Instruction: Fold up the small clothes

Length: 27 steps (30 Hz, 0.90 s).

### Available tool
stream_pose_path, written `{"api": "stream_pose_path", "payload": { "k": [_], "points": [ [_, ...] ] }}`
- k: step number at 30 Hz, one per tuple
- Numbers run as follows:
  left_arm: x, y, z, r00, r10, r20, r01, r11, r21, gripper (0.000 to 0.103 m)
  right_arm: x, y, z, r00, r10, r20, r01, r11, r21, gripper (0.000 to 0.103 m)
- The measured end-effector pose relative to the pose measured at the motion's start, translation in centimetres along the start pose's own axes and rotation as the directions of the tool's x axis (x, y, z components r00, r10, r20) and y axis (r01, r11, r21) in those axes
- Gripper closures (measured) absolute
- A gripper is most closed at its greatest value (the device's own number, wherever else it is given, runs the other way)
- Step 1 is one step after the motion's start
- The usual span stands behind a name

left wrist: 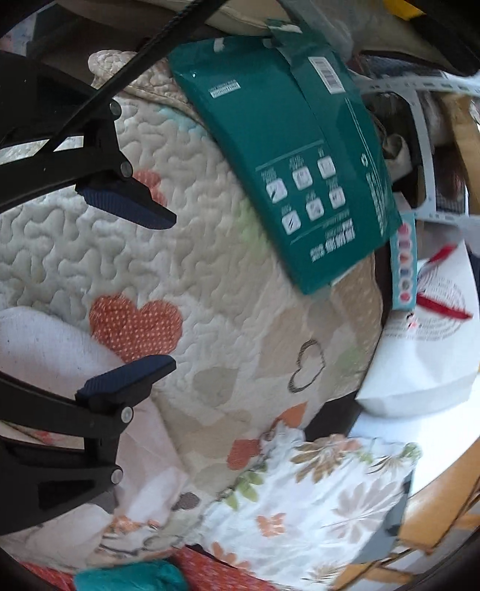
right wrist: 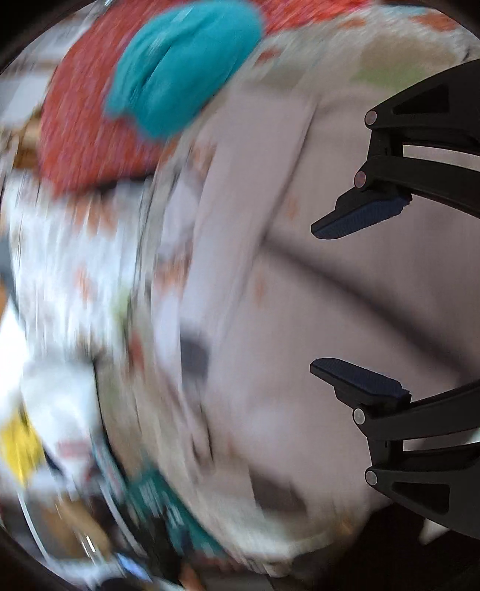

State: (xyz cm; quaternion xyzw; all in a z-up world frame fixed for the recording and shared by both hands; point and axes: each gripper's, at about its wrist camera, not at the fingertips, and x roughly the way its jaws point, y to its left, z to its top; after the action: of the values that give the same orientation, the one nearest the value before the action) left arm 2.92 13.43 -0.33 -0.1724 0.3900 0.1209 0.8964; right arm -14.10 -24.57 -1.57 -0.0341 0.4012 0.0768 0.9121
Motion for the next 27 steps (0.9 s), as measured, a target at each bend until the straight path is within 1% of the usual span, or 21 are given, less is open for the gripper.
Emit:
{"api": "stream_pose_path", "payload": {
  "k": [1, 3, 5, 7, 9, 12, 15, 16, 17, 18, 19, 20, 21, 24, 26, 27],
  "points": [
    [-0.2, 0.7, 0.3, 1.0, -0.004, 0.005, 0.004, 1.0, -0.02, 0.034, 0.2, 1.2, 0.2, 0.999, 0.036, -0.008, -0.036, 0.999, -0.02, 0.031],
    [-0.4, 1.6, 0.8, 1.0, -0.008, 0.009, 0.008, 0.999, -0.051, 0.034, 1.3, 5.3, 0.9, 0.989, 0.139, -0.044, -0.142, 0.986, -0.084, 0.031],
    [-0.8, 2.7, 1.3, 1.0, -0.016, 0.018, 0.018, 0.996, -0.091, 0.034, 2.5, 8.3, 1.4, 0.978, 0.194, -0.076, -0.202, 0.971, -0.124, 0.031],
    [-1.2, 3.8, 1.7, 0.999, -0.02, 0.029, 0.023, 0.992, -0.121, 0.033, 3.8, 11.4, 1.7, 0.967, 0.233, -0.105, -0.247, 0.955, -0.164, 0.031],
    [-1.5, 4.7, 2.0, 0.999, -0.013, 0.036, 0.019, 0.989, -0.145, 0.033, 5.3, 14.0, 2.3, 0.958, 0.255, -0.129, -0.278, 0.938, -0.208, 0.031],
    [-1.6, 5.6, 2.4, 0.999, -0.003, 0.039, 0.009, 0.986, -0.167, 0.033, 7.8, 16.4, 3.4, 0.955, 0.259, -0.146, -0.287, 0.933, -0.219, 0.034],
    [-1.5, 6.0, 2.6, 0.999, -0.011, 0.038, 0.018, 0.982, -0.189, 0.033, 10.9, 18.1, 4.1, 0.955, 0.231, -0.186, -0.27, 0.937, -0.221, 0.035],
    [-1.5, 6.0, 2.6, 0.999, -0.015, 0.037, 0.022, 0.981, -0.193, 0.033, 11.5, 18.3, 4.1, 0.952, 0.231, -0.2, -0.272, 0.938, -0.213, 0.044],
    [-1.4, 5.9, 2.6, 0.999, -0.017, 0.036, 0.023, 0.981, -0.194, 0.033, 12.0, 18.5, 4.2, 0.955, 0.221, -0.198, -0.26, 0.944, -0.202, 0.05],
    [-1.3, 5.8, 2.6, 0.999, -0.017, 0.034, 0.023, 0.981, -0.19, 0.033, 11.9, 18.6, 4.5, 0.956, 0.224, -0.187, -0.258, 0.948, -0.186, 0.06],
    [-1.2, 5.6, 2.6, 0.999, -0.016, 0.031, 0.022, 0.983, -0.183, 0.033, 11.8, 18.5, 5.0, 0.955, 0.226, -0.193, -0.26, 0.95, -0.174, 0.086],
    [-1.1, 5.2, 2.6, 0.999, -0.015, 0.03, 0.02, 0.985, -0.172, 0.033, 11.5, 18.2, 5.7, 0.939, 0.276, -0.204, -0.307, 0.942, -0.137, 0.092],
    [-1.1, 5.1, 2.6, 0.999, -0.015, 0.03, 0.02, 0.986, -0.168, 0.033, 10.6, 17.7, 6.5, 0.932, 0.311, -0.185, -0.334, 0.937, -0.106, 0.092],
    [-1.0, 4.2, 2.3, 0.999, -0.014, 0.03, 0.018, 0.988, -0.151, 0.033, 7.1, 15.8, 8.5, 0.94, 0.326, -0.103, -0.335, 0.938, -0.085, 0.092],
    [-0.7, 3.3, 2.0, 1.0, -0.024, 0.017, 0.026, 0.991, -0.132, 0.033, 4.1, 13.0, 10.0, 0.944, 0.326, -0.038, -0.328, 0.943, -0.056, 0.093],
    [-0.6, 2.6, 1.9, 0.999, -0.03, 0.011, 0.031, 0.992, -0.119, 0.033, 2.0, 10.3, 10.8, 0.949, 0.316, 0.002, -0.316, 0.948, -0.027, 0.093]
  ]
}}
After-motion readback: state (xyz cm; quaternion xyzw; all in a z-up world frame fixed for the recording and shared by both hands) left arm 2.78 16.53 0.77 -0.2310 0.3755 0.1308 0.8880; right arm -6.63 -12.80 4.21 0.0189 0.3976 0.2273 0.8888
